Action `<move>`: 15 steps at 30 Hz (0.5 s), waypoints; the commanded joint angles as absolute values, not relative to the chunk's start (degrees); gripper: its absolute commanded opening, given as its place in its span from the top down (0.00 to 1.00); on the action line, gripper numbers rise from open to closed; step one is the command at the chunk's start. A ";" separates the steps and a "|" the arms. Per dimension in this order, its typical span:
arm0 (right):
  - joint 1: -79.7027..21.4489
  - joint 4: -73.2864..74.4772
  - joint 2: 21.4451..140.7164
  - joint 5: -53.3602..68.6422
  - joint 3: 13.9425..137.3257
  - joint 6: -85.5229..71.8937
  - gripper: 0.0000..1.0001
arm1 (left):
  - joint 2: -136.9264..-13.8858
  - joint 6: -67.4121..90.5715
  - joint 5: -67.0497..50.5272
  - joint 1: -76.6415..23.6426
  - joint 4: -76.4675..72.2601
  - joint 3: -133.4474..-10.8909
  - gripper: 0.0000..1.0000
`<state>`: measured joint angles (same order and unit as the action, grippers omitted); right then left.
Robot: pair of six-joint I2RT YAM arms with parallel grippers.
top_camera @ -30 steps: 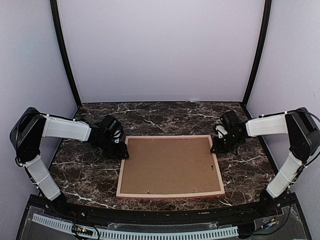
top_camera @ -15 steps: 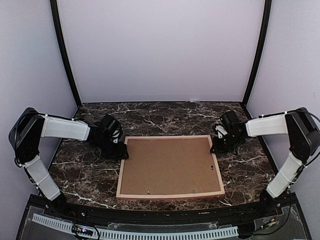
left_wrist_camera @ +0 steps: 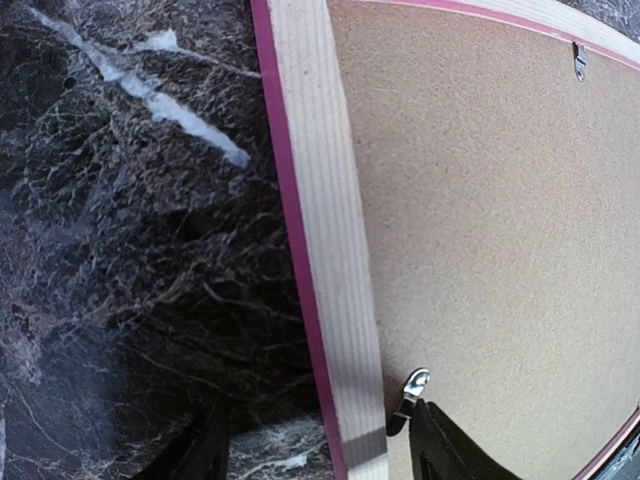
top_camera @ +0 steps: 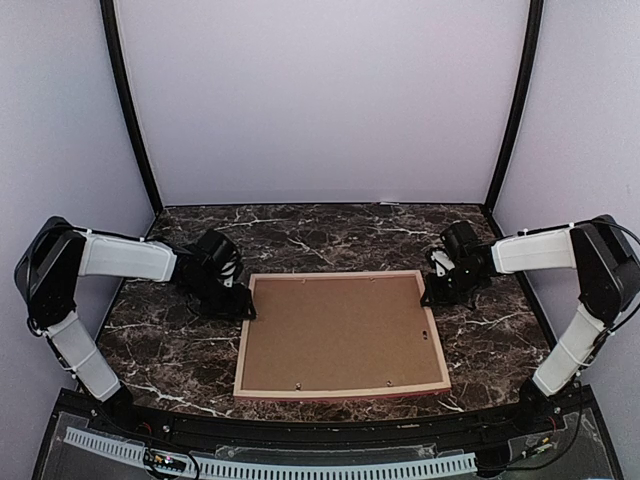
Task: Put the photo into the frame
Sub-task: Press the fastener onto the backboard.
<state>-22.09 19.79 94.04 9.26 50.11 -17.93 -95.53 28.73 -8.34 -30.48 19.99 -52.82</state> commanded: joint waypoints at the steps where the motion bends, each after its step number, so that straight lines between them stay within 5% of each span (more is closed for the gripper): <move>1: -22.23 20.87 94.79 10.35 48.96 -15.03 0.86 | -93.50 28.65 -9.11 -29.84 22.41 -51.34 0.36; 15: -22.19 21.09 95.01 10.37 49.35 -14.94 0.86 | -96.51 26.02 -7.72 -30.42 23.77 -52.11 0.41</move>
